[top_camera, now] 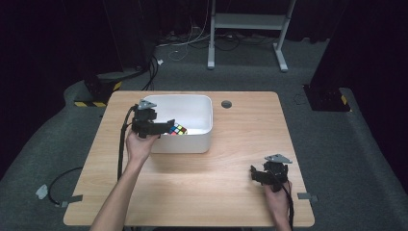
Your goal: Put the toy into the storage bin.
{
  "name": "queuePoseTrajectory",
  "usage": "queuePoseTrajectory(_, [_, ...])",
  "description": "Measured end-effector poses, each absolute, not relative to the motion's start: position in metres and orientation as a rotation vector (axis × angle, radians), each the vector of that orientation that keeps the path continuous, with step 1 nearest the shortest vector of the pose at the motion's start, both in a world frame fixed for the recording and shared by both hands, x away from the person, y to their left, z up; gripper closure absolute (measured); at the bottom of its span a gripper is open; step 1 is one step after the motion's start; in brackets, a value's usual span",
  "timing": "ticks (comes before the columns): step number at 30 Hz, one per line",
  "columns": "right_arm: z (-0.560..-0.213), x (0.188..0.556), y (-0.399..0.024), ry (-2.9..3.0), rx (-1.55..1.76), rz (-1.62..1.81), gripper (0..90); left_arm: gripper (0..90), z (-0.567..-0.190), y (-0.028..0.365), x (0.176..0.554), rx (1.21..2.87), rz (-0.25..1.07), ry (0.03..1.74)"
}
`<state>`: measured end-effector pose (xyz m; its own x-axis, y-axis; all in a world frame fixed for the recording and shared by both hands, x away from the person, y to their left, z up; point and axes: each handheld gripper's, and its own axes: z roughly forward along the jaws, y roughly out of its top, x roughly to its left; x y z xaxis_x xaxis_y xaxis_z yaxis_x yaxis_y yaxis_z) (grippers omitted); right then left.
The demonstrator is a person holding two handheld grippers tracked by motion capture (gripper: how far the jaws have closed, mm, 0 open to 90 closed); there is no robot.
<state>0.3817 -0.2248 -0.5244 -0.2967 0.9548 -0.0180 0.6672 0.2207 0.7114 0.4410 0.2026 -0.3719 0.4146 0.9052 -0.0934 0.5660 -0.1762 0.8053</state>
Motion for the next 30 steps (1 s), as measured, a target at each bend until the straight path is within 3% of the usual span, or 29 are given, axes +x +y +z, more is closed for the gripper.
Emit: queuePoseTrajectory(30, [-0.524,0.382,-0.225,2.044,1.493,0.838,15.1,22.1,-0.377,0.218,0.43,1.835,0.517,1.285])
